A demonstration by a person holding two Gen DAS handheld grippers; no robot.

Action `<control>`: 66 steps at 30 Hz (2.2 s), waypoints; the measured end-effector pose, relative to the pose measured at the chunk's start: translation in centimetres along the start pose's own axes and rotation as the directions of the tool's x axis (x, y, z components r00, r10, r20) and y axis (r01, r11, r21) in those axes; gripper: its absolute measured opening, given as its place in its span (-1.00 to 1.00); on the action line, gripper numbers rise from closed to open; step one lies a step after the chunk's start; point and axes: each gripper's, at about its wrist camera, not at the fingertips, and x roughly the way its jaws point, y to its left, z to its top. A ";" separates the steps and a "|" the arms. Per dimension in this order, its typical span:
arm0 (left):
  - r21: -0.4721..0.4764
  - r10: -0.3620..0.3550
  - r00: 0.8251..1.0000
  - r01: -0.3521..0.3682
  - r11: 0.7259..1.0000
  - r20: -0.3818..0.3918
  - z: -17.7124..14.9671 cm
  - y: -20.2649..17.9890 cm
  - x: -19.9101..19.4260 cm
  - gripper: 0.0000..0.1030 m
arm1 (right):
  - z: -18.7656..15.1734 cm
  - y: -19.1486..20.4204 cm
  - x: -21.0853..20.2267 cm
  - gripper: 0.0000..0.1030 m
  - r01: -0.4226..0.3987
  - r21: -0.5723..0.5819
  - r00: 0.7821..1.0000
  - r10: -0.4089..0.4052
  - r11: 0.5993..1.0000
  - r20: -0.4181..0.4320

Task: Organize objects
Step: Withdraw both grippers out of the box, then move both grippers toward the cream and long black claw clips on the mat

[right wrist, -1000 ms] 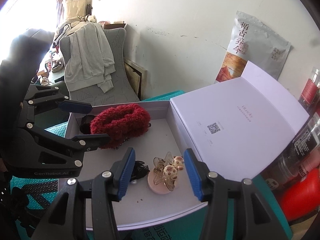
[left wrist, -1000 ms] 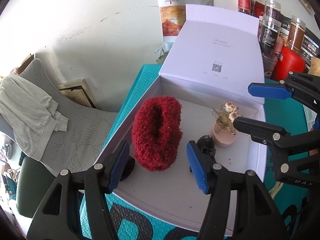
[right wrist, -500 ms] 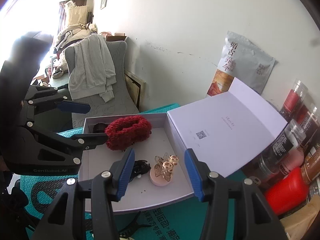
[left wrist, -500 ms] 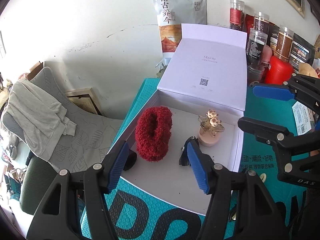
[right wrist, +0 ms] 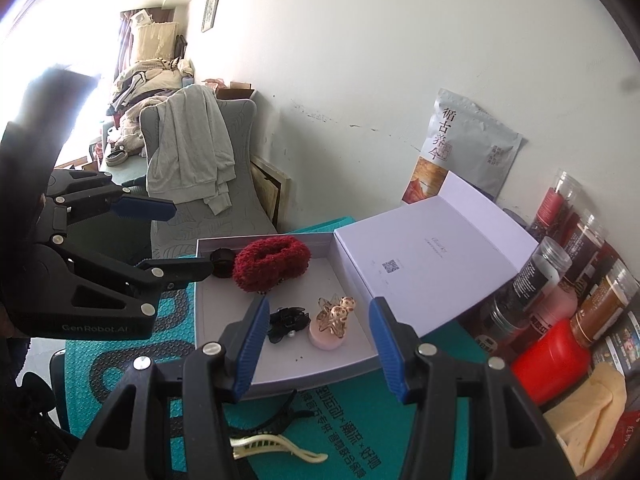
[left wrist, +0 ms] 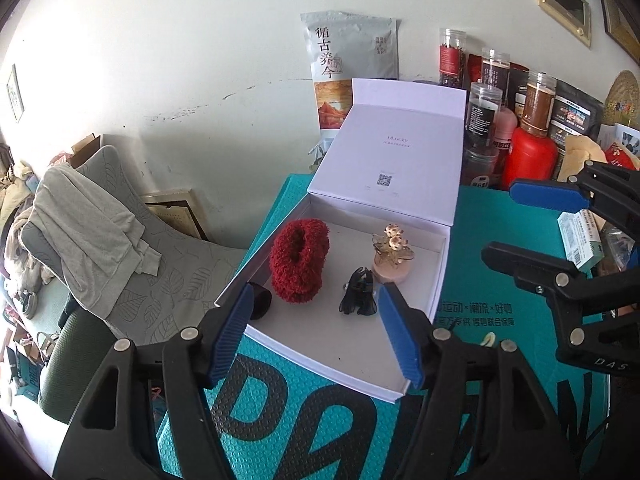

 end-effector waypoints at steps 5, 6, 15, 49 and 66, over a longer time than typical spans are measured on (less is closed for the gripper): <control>-0.001 0.000 1.000 0.000 1.000 0.013 -1.2 -0.5 -2.5 0.28 | -0.9 1.0 -2.2 0.02 0.010 -0.003 1.000 -0.010 1.000 0.007; -0.002 -0.001 1.000 0.001 1.000 0.015 -1.5 -0.6 -3.0 0.29 | -1.0 1.2 -2.5 0.02 0.011 -0.003 1.000 -0.011 1.000 0.008; -0.018 -0.028 0.999 0.028 0.999 0.020 -4.8 -1.9 -6.3 0.30 | -3.4 2.7 -5.3 0.02 0.027 0.007 1.000 -0.027 1.000 -0.002; -0.006 -0.174 0.977 0.174 0.985 -0.127 -15.1 -6.3 -0.4 0.30 | -14.0 5.0 -2.0 0.11 0.033 0.157 0.977 0.001 0.987 -0.212; -0.032 -0.171 0.970 0.168 0.985 -0.172 -16.0 -4.6 4.5 0.30 | -13.4 4.1 3.3 0.11 0.007 0.270 0.965 0.064 0.963 -0.254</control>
